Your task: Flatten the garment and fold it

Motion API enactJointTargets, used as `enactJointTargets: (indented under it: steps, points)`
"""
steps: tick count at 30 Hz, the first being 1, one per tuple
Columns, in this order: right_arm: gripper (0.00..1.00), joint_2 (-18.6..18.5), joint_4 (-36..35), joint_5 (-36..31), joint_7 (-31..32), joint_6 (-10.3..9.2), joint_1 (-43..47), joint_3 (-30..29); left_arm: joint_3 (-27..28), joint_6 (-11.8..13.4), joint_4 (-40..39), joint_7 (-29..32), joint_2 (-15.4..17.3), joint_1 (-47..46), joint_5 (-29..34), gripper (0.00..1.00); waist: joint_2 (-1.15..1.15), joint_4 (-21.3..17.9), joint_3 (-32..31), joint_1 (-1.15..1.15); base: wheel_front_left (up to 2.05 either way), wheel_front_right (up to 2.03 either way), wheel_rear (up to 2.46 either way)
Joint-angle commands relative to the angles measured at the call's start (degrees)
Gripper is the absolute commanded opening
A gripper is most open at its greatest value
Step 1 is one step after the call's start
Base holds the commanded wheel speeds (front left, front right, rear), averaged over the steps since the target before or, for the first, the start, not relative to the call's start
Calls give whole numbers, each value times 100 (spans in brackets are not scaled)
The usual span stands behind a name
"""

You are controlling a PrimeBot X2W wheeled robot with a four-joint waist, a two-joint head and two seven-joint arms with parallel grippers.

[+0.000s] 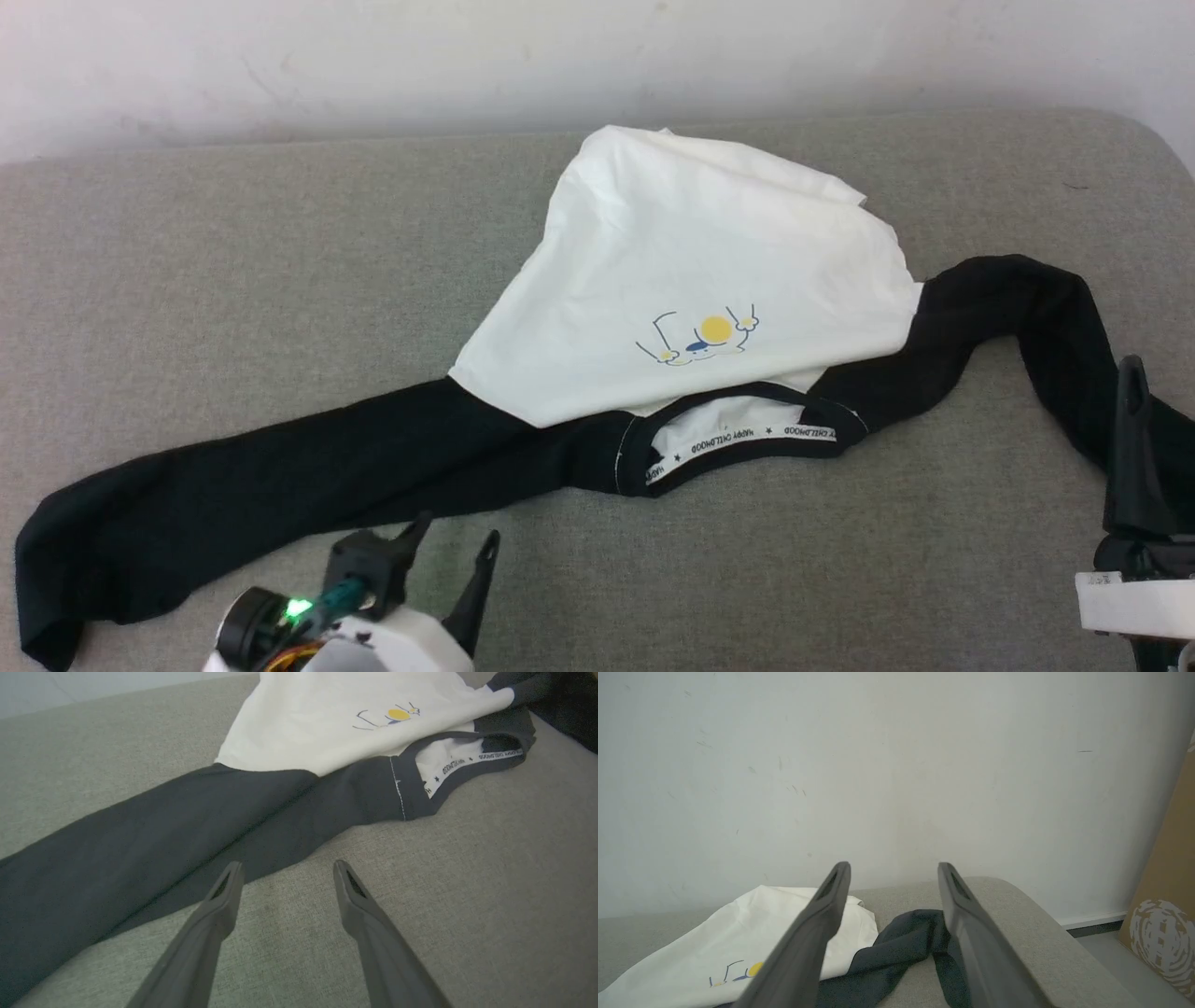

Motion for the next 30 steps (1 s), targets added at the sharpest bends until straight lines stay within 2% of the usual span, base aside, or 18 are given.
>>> enactJointTargets:
  steps: [1,14,29,30]
  points:
    - [100,12,10,32,-27,-4,16,13,-80,-50,99,51,34,-210,83,100,0,-2,19,0,0,0,0]
    - [100,12,-7,22,-36,-4,-119,108,-596,-272,847,360,219,-1134,460,100,0,-181,357,0,0,0,0]
    - [100,12,30,32,-86,-4,-284,115,-688,-225,1558,254,133,-1683,473,100,0,-356,621,0,0,0,0]
    - [100,12,32,33,-89,-4,-289,112,-689,-234,1595,219,119,-1697,439,42,0,-357,630,0,0,0,0]
